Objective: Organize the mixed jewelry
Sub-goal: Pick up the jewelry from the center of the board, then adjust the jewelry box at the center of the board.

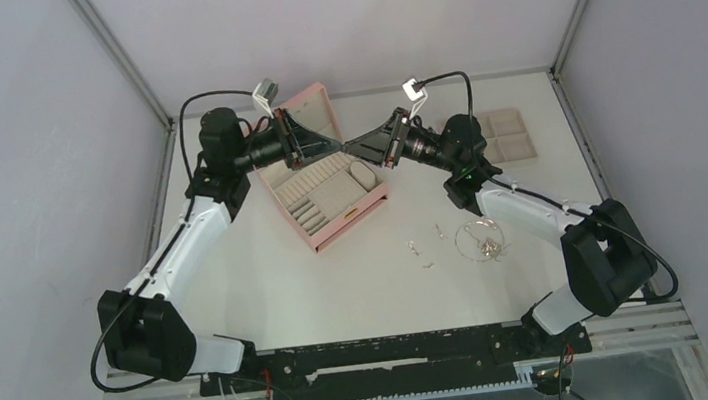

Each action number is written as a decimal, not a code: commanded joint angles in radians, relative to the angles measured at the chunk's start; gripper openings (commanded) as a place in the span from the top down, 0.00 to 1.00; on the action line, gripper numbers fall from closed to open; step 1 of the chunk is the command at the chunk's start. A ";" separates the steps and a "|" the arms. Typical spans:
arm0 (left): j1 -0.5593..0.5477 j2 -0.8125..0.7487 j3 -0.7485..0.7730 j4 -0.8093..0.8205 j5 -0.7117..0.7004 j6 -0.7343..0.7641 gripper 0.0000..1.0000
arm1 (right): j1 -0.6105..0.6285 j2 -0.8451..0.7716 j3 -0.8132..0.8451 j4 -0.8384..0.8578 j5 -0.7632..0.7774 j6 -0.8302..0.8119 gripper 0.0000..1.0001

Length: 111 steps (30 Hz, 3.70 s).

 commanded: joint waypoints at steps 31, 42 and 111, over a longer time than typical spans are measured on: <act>0.004 -0.017 0.047 0.019 0.004 0.005 0.88 | -0.019 0.009 0.006 -0.002 0.007 0.022 1.00; 0.010 -0.019 0.055 0.012 -0.015 0.006 0.62 | -0.024 -0.023 0.006 -0.138 -0.006 -0.044 1.00; -0.095 0.095 -0.123 -0.636 -0.793 0.551 1.00 | 0.093 -0.038 0.395 -1.163 0.364 -0.516 1.00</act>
